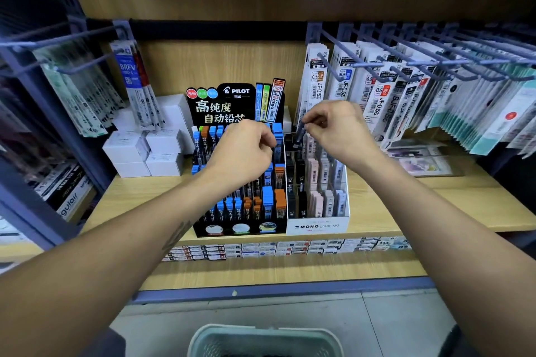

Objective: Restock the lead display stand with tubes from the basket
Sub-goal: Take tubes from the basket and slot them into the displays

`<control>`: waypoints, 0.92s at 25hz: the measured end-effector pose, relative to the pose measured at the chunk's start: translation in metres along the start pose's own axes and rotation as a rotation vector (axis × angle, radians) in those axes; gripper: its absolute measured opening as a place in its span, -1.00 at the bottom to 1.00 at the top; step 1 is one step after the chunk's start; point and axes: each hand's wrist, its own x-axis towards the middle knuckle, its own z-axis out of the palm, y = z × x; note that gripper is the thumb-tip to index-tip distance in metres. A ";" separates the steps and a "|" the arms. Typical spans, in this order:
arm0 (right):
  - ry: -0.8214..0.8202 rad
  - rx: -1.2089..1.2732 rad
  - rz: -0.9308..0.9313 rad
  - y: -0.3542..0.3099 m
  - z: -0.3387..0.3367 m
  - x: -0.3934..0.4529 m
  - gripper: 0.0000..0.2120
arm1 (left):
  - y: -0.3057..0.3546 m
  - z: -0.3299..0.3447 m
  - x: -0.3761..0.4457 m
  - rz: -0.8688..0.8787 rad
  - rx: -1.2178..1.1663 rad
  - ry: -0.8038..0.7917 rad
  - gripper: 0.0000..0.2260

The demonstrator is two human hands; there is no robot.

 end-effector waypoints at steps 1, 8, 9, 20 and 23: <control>-0.001 0.015 0.014 -0.001 0.001 0.003 -0.86 | -0.001 0.000 0.000 0.000 0.004 -0.005 -0.76; -0.010 0.135 0.195 0.013 -0.023 0.010 -0.79 | 0.001 -0.001 -0.001 0.011 0.010 -0.038 -0.76; -0.014 0.121 0.208 0.016 -0.026 0.008 -0.78 | 0.002 0.000 -0.001 0.007 0.007 -0.043 -0.76; -0.043 0.066 0.137 0.007 -0.017 0.000 -0.86 | 0.010 0.006 0.000 0.005 0.035 -0.078 -0.76; -0.038 0.064 0.139 0.005 -0.012 0.004 -0.88 | 0.010 0.005 0.001 0.005 0.032 -0.075 -0.76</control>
